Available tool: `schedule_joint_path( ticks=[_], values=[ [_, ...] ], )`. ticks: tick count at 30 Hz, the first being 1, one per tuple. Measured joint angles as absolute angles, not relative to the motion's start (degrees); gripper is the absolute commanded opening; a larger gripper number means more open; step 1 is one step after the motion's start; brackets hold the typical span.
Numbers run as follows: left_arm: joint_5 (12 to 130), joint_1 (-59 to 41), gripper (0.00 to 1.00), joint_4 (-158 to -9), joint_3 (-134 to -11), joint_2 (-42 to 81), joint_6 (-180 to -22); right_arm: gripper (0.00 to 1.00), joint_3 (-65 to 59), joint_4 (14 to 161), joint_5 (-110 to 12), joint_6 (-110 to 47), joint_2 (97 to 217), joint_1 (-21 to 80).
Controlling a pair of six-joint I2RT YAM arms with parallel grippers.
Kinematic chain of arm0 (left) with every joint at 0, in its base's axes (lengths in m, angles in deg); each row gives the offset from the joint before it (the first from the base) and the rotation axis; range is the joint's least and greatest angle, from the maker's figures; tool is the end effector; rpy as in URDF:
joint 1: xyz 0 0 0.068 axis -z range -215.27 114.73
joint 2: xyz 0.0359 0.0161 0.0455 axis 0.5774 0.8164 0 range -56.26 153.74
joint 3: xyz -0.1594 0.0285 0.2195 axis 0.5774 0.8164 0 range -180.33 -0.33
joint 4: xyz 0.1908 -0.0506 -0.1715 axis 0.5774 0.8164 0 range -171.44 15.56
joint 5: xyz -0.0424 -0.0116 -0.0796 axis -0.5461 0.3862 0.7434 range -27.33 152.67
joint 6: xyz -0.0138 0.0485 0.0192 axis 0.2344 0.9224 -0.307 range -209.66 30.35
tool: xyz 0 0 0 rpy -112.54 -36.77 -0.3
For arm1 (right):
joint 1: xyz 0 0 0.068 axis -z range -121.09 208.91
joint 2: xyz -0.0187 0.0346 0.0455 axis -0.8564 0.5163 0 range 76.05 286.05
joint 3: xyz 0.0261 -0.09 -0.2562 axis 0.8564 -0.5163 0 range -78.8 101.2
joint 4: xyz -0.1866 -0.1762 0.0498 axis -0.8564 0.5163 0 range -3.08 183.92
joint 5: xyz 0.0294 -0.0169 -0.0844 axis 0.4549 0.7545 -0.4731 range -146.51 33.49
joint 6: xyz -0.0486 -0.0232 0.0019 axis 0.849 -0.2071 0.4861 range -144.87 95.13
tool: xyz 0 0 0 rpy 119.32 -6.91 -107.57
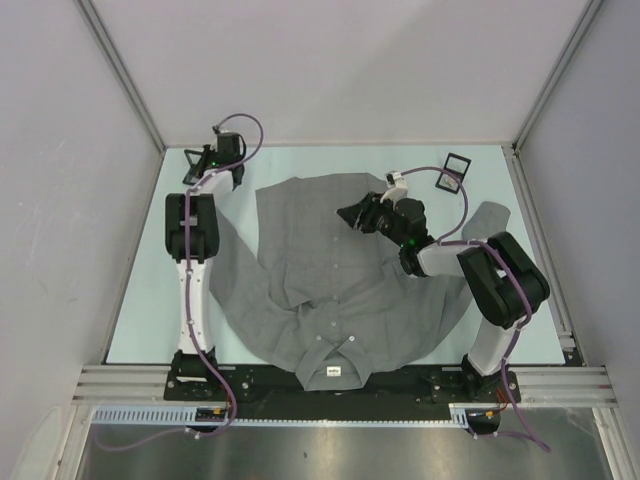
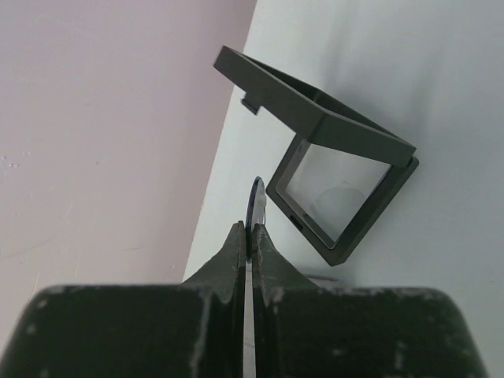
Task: Remove the brooch from the garment
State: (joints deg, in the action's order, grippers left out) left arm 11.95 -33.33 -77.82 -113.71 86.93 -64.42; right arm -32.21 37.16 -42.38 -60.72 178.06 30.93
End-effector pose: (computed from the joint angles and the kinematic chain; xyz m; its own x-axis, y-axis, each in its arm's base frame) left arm 0.5549 0.0088 0.1487 -0.7641 0.2960 -0.5732 -0.3300 0.5841 0.7416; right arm 0.3238 0.1819 0.1934 -0.4629 0.3973 -0.7924 -0.4916 0.6288 0.6024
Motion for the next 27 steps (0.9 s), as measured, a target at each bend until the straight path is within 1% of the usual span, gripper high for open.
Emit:
schedule_joint_path(
  ticks=[14, 27],
  values=[
    [12.0, -33.6, 0.00, -78.9, -115.3, 90.4, -57.6, 0.47, -32.2, 35.4, -41.5, -62.3, 179.7, 31.1],
    [11.1, -33.5, 0.00, -84.0, -117.3, 91.9, -53.7, 0.47, -32.1, 34.7, -40.7, -62.9, 180.8, 31.3]
  ],
)
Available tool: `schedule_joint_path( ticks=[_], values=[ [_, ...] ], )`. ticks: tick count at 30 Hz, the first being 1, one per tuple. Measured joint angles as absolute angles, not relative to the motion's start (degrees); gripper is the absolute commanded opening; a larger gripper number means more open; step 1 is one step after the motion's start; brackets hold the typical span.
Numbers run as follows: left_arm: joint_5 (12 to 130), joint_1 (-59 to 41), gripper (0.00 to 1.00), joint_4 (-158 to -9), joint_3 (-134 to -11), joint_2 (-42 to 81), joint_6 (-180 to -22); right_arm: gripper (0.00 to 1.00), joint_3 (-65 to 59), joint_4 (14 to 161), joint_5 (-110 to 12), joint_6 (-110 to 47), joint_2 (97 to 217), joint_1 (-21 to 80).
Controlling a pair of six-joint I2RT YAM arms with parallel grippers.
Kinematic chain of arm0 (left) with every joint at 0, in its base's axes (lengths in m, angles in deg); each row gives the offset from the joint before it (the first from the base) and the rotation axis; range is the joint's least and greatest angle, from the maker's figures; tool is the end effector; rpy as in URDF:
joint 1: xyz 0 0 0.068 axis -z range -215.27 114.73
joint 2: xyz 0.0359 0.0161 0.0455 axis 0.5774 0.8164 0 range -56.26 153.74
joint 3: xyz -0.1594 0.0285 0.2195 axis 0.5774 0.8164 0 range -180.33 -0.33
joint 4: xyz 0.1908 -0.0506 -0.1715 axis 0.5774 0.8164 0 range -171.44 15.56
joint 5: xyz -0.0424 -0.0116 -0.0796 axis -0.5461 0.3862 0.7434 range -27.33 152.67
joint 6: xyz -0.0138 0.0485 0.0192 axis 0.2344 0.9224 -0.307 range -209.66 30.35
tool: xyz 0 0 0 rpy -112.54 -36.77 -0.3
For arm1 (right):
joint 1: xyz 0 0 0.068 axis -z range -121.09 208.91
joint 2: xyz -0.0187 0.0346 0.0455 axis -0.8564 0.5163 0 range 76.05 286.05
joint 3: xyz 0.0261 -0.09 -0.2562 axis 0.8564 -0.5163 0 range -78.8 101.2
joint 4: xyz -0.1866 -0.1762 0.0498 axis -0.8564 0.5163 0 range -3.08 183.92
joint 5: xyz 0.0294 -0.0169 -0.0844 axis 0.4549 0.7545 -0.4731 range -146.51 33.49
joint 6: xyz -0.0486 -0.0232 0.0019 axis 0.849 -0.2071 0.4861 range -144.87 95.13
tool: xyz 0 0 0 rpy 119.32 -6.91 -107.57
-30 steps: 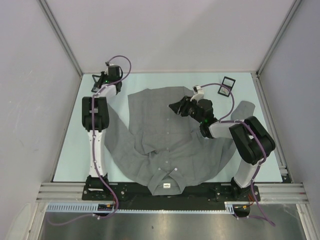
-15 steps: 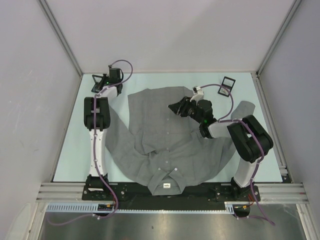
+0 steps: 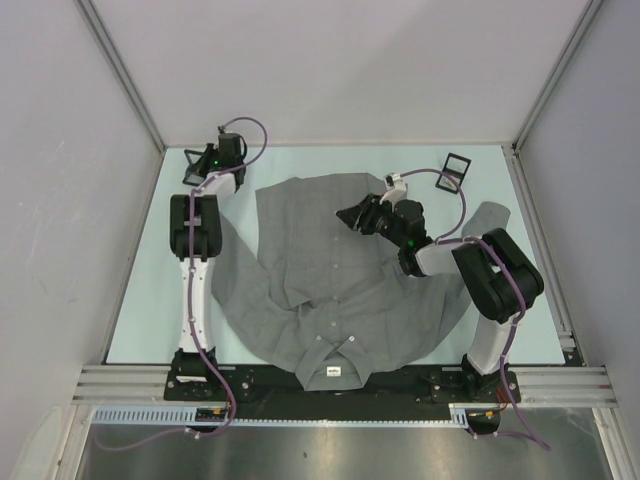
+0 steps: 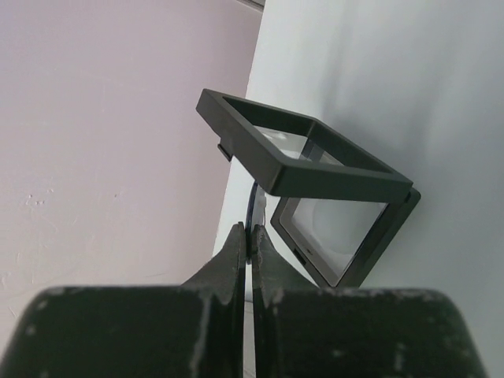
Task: Remove the brooch from the garment
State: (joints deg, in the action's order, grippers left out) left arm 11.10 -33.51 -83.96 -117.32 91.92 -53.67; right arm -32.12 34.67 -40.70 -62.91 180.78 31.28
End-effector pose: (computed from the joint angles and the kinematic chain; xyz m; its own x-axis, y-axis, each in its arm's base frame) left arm 0.5699 0.0104 0.1309 -0.7804 0.3894 -0.4892 -0.2588 0.5111 0.8197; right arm 0.3280 0.1826 0.1818 -0.4937 0.4109 -0.7665 -0.4854 0.6012 0.6349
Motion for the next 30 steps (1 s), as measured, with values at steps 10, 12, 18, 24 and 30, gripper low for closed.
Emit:
schedule_joint_path(
  ticks=[10, 12, 18, 24, 30],
  values=[
    [10.5, -33.1, 0.00, -86.6, -118.1, 93.8, -50.5, 0.47, -31.5, 34.3, -40.3, -63.9, 181.5, 31.3],
    [10.5, -33.1, 0.00, -87.0, -118.1, 93.9, -50.1, 0.47, -31.5, 34.3, -40.2, -63.9, 181.5, 31.3],
    [10.7, -33.1, 0.02, -87.8, -118.1, 93.9, -48.8, 0.47, -31.5, 34.2, -39.9, -64.0, 181.6, 31.3],
    [12.0, -33.0, 0.04, -87.7, -118.1, 93.9, -48.6, 0.47, -31.5, 33.7, -39.5, -64.3, 181.8, 31.4],
    [13.2, -33.0, 0.04, -87.2, -118.1, 93.9, -48.4, 0.46, -31.5, 33.4, -39.5, -64.4, 181.9, 31.7]
  ],
)
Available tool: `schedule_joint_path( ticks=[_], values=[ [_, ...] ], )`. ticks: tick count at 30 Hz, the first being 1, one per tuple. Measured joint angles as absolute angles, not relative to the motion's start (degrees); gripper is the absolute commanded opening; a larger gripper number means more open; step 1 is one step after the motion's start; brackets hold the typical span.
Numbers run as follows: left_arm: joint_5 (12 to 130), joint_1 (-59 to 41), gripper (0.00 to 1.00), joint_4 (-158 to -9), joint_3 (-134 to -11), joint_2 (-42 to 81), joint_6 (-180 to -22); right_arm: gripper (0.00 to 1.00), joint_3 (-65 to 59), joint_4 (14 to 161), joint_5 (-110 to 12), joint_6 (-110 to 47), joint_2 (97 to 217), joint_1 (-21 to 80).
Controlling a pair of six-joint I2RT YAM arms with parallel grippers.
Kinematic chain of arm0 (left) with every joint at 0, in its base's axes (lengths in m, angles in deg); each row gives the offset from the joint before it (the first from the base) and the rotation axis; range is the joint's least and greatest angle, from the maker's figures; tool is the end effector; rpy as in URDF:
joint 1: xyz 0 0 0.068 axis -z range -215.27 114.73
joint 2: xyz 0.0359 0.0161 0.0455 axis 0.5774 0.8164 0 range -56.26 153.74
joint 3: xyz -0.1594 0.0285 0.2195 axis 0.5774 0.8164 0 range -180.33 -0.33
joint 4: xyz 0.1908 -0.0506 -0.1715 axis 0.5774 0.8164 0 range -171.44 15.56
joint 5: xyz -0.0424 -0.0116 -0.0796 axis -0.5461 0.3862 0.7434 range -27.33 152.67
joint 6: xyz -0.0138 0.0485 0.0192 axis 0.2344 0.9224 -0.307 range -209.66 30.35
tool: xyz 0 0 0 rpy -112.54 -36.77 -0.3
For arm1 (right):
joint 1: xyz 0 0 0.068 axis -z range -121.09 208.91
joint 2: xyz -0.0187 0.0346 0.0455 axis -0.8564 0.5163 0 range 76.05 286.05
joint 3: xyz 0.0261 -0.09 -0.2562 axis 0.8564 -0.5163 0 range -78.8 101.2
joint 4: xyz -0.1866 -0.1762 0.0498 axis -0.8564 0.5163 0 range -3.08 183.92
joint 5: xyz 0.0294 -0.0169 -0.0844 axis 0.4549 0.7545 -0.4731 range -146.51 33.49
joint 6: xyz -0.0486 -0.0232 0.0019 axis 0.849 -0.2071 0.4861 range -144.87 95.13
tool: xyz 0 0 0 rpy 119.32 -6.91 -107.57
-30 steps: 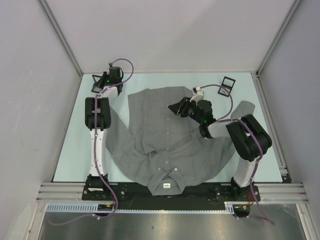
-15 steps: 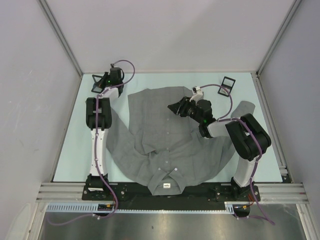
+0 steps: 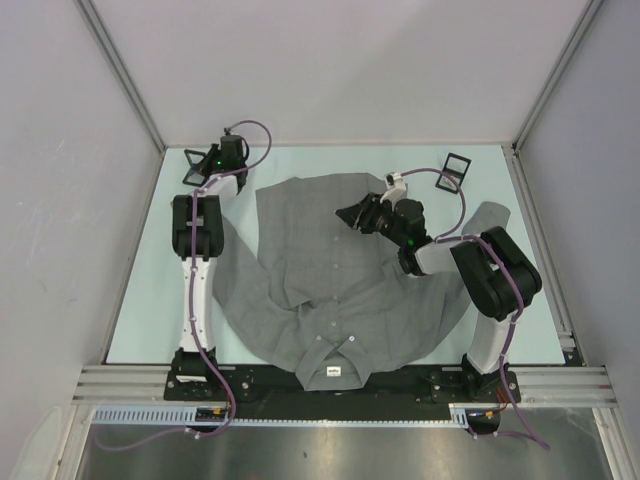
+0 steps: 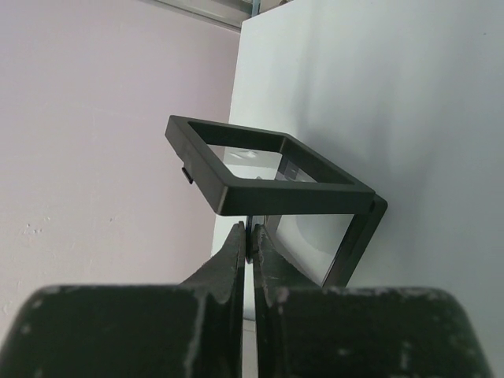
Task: Remove the brooch from the garment
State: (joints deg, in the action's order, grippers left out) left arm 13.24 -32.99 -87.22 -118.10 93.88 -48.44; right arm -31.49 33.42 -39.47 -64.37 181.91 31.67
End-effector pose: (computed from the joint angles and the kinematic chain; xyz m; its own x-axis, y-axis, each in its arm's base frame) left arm 0.5755 0.0042 0.1209 -0.7665 0.4594 -0.4487 -0.1965 0.4974 0.8450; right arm 0.3319 0.1826 0.1803 -0.5041 0.4246 -0.7521 -0.4881 0.5784 0.6536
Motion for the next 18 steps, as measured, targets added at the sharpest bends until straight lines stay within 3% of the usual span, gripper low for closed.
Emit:
schedule_joint_path(
  ticks=[18],
  values=[
    [13.4, -33.2, 0.09, -87.1, -118.1, 94.6, -47.0, 0.47, -31.4, 32.9, -39.0, -65.4, 182.4, 32.1]
  ],
)
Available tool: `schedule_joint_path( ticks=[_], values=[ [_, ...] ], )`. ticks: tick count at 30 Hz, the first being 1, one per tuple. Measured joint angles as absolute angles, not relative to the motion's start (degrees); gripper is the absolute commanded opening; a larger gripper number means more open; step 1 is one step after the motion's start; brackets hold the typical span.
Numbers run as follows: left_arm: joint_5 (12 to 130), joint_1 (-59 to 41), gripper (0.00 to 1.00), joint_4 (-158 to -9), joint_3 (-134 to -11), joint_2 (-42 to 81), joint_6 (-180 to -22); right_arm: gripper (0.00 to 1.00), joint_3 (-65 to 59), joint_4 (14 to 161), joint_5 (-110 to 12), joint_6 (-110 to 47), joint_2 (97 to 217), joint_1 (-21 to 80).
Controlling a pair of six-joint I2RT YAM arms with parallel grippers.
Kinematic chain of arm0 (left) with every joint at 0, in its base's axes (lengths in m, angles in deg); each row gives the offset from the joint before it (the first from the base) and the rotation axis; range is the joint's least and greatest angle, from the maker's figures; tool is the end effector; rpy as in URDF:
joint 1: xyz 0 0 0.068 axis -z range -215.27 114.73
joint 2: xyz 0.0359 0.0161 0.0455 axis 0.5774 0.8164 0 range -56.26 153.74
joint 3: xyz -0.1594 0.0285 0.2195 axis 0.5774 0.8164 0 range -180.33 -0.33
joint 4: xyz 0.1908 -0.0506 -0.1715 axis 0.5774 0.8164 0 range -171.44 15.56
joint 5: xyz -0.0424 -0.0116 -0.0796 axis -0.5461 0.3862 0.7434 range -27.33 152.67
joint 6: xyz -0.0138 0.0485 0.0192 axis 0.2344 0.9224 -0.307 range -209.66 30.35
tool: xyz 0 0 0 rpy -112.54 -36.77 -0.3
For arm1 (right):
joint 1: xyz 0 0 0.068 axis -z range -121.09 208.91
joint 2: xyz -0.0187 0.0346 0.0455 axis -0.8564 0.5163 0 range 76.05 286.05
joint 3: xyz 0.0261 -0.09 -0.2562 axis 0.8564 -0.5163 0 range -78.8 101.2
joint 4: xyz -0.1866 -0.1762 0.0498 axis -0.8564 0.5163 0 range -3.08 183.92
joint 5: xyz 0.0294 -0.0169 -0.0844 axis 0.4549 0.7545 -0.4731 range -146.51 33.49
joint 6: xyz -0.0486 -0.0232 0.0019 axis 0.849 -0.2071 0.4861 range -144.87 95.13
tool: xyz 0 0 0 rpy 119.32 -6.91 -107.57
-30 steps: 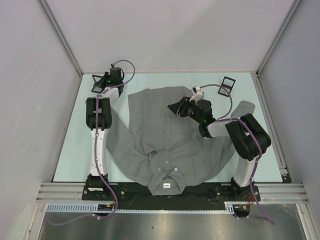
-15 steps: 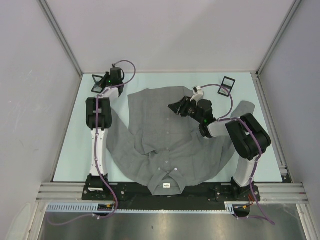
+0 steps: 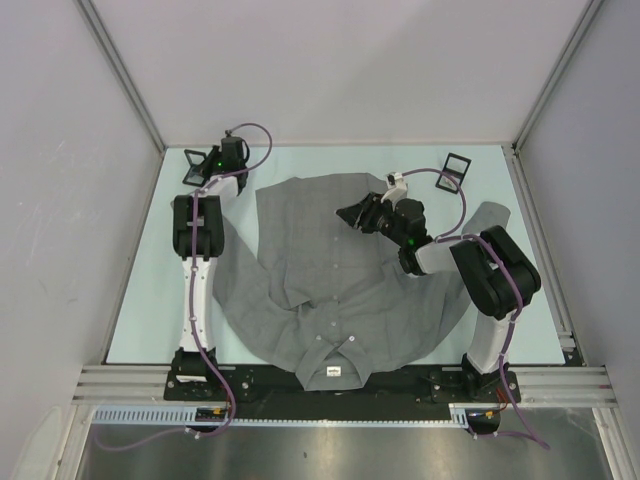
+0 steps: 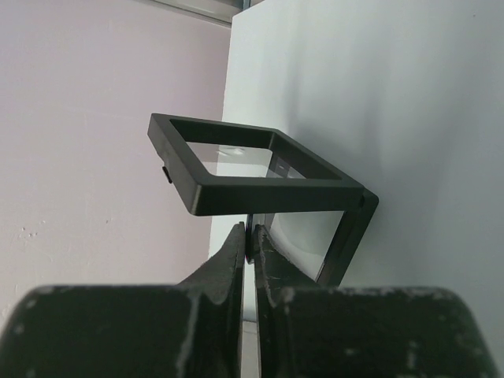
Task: Remove the brooch from the garment
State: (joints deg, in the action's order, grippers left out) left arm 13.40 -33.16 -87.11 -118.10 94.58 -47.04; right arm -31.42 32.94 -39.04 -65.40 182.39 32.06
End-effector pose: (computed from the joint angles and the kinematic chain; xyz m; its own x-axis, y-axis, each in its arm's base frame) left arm 0.5755 0.0058 0.1139 -0.7773 0.4708 -0.4173 -0.1658 0.4865 0.8578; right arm 0.3337 0.1809 0.1785 -0.5125 0.4354 -0.7401 -0.4799 0.5696 0.6673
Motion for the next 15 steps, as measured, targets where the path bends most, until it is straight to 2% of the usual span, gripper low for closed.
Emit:
schedule_joint_path(
  ticks=[8, 15],
  values=[
    [13.4, -33.2, 0.11, -86.9, -118.1, 94.6, -47.0, 0.46, -31.4, 32.7, -39.0, -65.4, 182.5, 32.1],
    [13.6, -33.2, 0.18, -86.9, -118.1, 94.6, -47.0, 0.46, -31.4, 32.5, -38.8, -65.4, 182.5, 32.1]
  ],
)
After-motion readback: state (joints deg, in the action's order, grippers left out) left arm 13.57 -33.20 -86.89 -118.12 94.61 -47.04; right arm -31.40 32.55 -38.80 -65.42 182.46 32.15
